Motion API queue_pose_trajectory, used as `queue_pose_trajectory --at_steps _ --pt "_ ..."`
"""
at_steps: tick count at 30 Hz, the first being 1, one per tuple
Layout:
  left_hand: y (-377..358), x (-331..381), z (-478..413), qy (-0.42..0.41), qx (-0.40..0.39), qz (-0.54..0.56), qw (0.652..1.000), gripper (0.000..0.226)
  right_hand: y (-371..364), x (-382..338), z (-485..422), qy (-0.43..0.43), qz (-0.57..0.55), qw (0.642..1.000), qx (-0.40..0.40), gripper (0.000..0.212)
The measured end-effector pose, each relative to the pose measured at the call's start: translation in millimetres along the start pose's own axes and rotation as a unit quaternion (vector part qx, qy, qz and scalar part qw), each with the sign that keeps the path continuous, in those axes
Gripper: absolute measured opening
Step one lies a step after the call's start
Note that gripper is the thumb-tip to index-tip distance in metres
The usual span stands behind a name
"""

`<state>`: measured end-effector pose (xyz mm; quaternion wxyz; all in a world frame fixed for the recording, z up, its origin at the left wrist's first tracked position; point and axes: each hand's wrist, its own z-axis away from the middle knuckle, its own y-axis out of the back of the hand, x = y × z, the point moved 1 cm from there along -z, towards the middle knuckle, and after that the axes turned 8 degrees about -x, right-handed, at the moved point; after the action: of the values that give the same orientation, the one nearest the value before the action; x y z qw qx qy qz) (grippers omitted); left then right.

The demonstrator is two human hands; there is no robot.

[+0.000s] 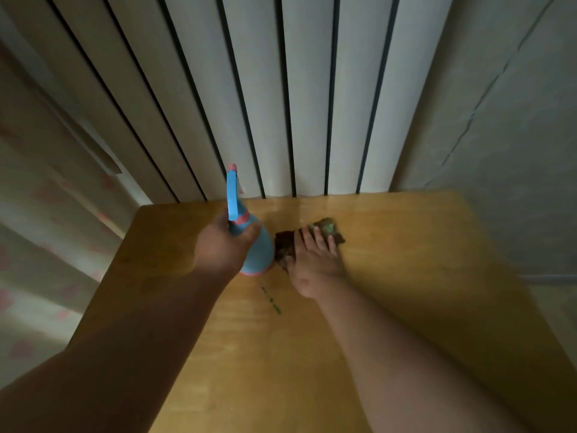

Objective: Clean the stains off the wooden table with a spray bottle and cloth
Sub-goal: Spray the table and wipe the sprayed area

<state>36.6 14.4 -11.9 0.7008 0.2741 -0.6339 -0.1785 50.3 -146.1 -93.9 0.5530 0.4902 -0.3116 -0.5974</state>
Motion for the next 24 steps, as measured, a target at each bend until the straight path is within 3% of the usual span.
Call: queue_pose_trajectory --at_steps 10,14,21,24 --pt "6 7 3 0.041 -0.008 0.019 0.999 0.043 -17 40 79 -0.059 -0.023 0.998 -0.003 0.061" --pt "7 16 11 0.04 0.008 0.005 0.999 0.033 -23 65 108 -0.091 -0.023 0.996 -0.005 0.061" --pt "-32 50 78 -0.029 -0.093 -0.024 0.995 0.019 -36 79 170 -0.124 -0.046 0.991 -0.001 0.061" --pt "-53 60 114 -0.072 -0.132 -0.054 0.987 0.024 -44 83 202 -0.134 -0.062 0.989 0.0 0.061"
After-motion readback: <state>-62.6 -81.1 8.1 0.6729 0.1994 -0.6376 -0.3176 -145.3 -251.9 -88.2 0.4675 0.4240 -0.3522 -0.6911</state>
